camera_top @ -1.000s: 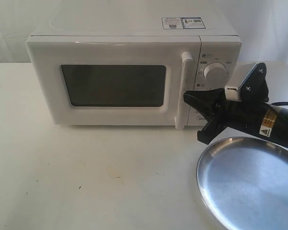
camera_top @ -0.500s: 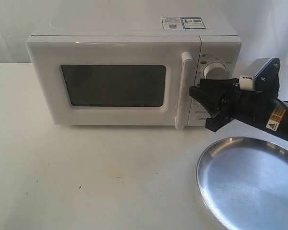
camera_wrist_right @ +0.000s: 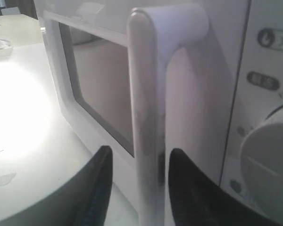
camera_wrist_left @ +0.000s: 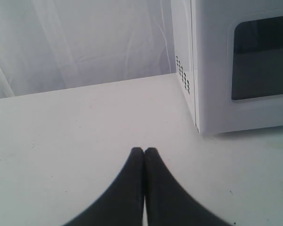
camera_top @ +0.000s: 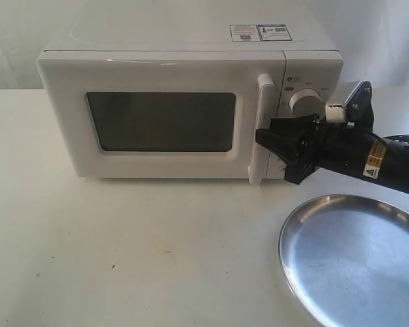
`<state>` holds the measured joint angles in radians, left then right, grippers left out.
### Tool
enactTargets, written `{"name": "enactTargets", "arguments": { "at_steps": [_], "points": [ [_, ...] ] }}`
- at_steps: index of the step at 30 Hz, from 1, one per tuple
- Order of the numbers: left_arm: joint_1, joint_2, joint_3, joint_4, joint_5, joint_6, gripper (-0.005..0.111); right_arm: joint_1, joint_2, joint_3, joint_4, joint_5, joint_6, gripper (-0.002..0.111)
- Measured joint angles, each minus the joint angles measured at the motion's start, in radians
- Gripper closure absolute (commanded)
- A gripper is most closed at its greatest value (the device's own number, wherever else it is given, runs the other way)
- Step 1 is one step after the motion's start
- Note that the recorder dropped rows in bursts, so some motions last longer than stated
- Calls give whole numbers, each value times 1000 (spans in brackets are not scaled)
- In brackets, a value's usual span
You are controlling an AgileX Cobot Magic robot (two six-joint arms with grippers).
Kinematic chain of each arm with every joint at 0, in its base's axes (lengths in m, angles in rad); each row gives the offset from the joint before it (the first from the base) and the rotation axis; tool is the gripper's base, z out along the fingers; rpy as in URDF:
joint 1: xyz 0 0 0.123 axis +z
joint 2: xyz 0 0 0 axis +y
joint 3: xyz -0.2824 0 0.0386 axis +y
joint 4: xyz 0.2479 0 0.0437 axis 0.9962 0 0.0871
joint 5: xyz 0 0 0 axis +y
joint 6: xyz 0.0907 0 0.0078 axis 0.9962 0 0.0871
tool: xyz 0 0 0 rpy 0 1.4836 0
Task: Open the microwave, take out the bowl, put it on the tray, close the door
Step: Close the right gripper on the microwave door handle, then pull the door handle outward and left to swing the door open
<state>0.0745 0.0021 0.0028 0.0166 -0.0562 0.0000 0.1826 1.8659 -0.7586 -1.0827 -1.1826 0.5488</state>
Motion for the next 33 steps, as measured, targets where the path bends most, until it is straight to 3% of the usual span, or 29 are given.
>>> {"name": "enactTargets", "arguments": {
  "at_steps": [8,12,33],
  "points": [
    [0,0,0,0,0,0,107,47,4,-36,8,32,5,78],
    [0,0,0,0,0,0,107,65,-2,-37,38,77,-9,108],
    [0,0,0,0,0,0,107,56,1,-51,-38,62,7,108]
  ]
}}
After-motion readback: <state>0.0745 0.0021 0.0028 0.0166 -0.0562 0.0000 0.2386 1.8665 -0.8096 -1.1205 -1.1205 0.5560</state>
